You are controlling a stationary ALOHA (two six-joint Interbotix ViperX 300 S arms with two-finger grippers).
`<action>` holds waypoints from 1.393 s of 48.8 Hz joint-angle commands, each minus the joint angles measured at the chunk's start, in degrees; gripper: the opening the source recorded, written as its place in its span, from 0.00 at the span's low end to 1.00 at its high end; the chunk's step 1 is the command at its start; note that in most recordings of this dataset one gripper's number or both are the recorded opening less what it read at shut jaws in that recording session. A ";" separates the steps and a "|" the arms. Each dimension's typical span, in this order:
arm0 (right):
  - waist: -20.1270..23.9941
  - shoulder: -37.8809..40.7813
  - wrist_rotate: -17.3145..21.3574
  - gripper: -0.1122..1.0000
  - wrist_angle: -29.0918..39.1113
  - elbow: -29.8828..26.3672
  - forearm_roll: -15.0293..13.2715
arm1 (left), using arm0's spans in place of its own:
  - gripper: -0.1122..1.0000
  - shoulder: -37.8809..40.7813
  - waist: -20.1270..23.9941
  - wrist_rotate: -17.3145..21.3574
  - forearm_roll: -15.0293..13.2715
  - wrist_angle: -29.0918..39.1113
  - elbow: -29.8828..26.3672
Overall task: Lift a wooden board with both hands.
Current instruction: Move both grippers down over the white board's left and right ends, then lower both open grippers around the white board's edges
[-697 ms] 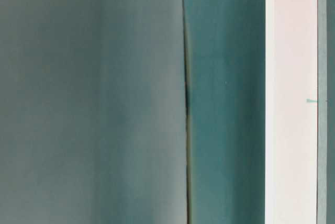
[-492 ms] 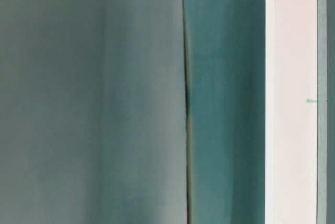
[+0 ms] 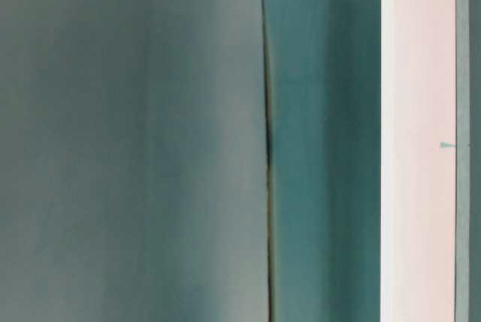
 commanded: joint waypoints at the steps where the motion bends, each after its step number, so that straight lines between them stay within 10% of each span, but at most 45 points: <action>1: 0.00 2.90 0.70 0.11 3.78 -2.81 0.18 | 0.09 2.37 -0.18 -1.32 0.09 4.13 -3.43; 24: 0.53 25.66 -4.48 0.11 28.92 -20.30 -2.02 | 0.09 16.70 -1.32 0.88 0.53 27.86 -14.85; 47: 1.41 31.03 -13.18 0.15 30.23 -23.29 -2.11 | 0.13 18.72 -0.26 5.98 0.35 32.08 -16.70; 55: 2.46 31.82 -14.77 0.27 30.67 -23.29 -2.02 | 0.43 19.07 0.00 4.83 0.35 31.82 -16.70; 68: 3.52 32.96 -16.17 0.89 28.56 -22.50 -2.81 | 0.99 20.48 0.09 4.66 0.53 31.55 -16.35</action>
